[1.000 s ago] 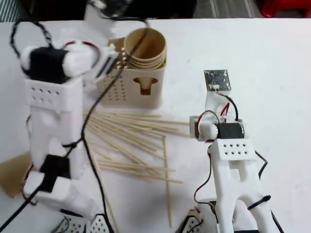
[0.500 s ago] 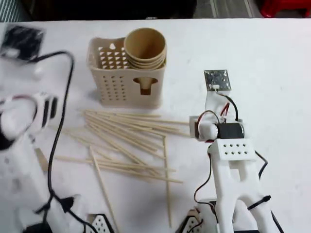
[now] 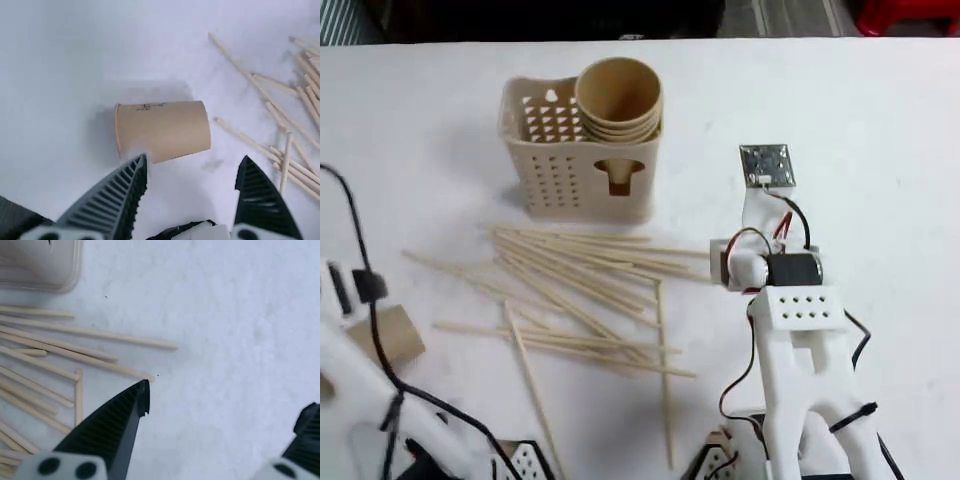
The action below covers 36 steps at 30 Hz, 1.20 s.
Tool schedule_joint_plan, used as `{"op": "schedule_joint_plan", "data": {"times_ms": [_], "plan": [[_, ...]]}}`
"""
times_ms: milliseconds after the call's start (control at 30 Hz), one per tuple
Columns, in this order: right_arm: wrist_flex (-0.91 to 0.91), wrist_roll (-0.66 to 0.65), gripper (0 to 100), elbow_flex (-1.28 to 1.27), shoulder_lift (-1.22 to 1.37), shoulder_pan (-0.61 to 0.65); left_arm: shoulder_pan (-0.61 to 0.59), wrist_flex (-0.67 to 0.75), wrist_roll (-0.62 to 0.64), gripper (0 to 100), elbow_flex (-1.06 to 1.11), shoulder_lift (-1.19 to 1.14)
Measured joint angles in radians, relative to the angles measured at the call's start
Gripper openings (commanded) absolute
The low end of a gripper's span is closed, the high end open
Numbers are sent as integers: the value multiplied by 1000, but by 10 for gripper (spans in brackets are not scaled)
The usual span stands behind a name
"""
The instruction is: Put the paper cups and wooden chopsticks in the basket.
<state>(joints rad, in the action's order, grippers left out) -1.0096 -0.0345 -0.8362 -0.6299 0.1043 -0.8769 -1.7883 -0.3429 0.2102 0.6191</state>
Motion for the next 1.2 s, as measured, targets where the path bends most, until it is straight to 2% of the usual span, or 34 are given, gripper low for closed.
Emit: {"op": "schedule_joint_plan", "data": {"times_ms": [200,500,633,967,1200], "plan": [[20,0,440,-11,0,0,-107,6,-75,287,69,-121],[23,0,440,-23,0,8,-256,170,-138,287,143,-278],[23,0,440,-23,0,9,-262,213,-201,287,196,-333],[23,0,440,-23,0,9,-279,407,-215,287,302,-427],[23,0,440,-23,0,9,-279,411,-215,286,299,-422]]}}
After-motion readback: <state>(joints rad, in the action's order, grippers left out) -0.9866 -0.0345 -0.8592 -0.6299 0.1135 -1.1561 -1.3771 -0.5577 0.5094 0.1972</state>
